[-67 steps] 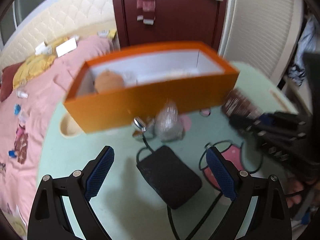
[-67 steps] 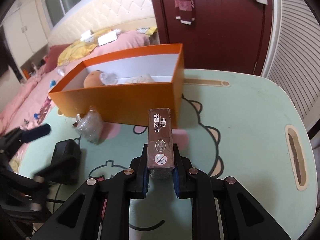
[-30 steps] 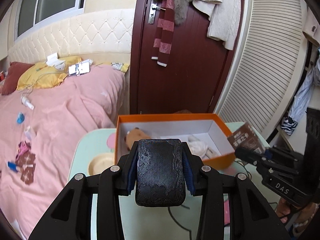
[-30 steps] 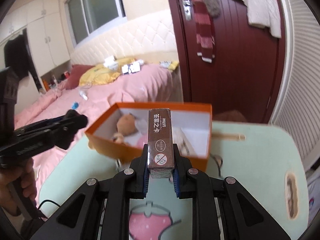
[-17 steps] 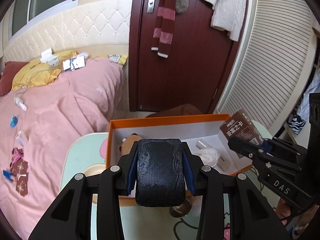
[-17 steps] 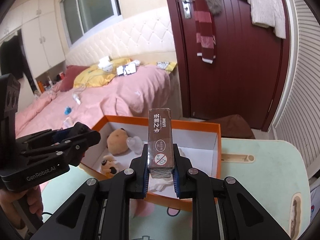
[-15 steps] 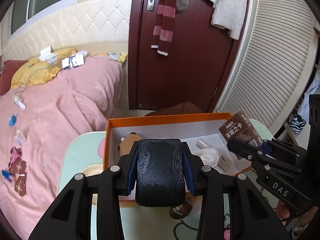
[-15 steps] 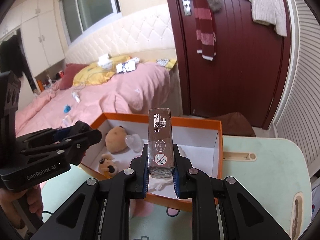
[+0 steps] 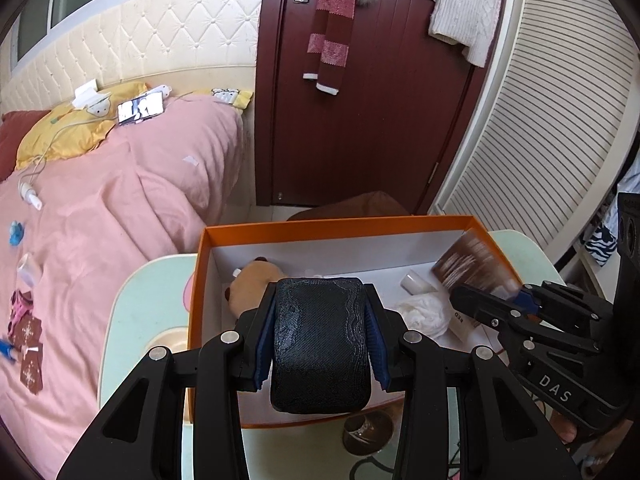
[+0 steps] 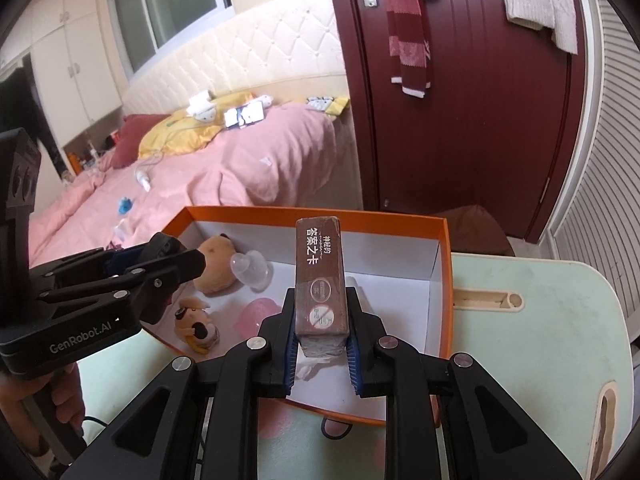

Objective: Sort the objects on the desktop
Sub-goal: 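Carry the black pouch and card box into the orange box and open both grippers, then withdraw both grippers from the box back over the table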

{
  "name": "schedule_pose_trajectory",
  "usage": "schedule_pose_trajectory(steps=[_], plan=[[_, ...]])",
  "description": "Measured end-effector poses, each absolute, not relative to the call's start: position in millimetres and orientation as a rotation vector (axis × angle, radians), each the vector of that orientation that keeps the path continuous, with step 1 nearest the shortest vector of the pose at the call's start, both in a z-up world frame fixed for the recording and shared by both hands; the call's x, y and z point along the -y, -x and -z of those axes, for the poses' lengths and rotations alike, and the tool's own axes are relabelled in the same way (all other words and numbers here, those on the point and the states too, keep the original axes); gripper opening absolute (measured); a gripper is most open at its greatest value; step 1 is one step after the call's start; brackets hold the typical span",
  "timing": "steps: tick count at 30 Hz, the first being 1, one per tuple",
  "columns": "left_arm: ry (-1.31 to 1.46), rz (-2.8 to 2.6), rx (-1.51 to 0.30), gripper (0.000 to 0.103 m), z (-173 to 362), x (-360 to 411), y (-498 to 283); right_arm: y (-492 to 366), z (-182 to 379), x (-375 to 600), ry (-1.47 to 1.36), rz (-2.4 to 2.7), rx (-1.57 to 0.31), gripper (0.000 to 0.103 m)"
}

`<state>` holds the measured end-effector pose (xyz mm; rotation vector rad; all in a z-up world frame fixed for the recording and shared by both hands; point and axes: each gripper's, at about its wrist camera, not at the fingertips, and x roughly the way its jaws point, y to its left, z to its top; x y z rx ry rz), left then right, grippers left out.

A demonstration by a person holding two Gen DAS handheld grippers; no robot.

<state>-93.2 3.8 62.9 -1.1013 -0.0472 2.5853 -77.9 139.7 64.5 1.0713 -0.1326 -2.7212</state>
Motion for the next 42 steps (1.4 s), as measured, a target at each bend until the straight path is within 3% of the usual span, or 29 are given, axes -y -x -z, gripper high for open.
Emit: schedule_pose_trajectory(steps=[1, 2, 3, 4, 21, 33, 42], plan=[[1.103, -2.593, 0.046, 0.044, -63.1, -3.8, 93.1, 77.6, -64.1, -139.9, -1.07, 2.723, 0.138, 0.033], [1.104, -2.601, 0.049, 0.054, -63.4, -2.9, 92.9, 77.0, -63.9, -140.3, -1.066, 2.727, 0.142, 0.042], [1.105, -2.608, 0.051, 0.068, -63.7, -2.1, 92.7, 76.3, -64.4, -140.8, -1.057, 2.737, 0.147, 0.06], [1.101, -2.618, 0.056, 0.072, -64.4, -1.1, 92.1, 75.5, -64.8, -141.4, -1.048, 2.747, 0.152, 0.065], [1.102, -2.643, 0.099, 0.075, -69.6, 15.6, 74.8, 58.5, -74.1, -143.6, -1.019, 2.771, 0.148, 0.066], [1.16, -2.645, 0.181, 0.075, -58.6, 36.5, 18.8, 1.8, -74.8, -135.9, -1.008, 2.739, 0.073, 0.069], [1.311, -2.591, 0.145, 0.075, -18.2, 31.9, 0.5, -12.5, -39.5, -132.7, -1.19, 2.712, 0.061, 0.07]])
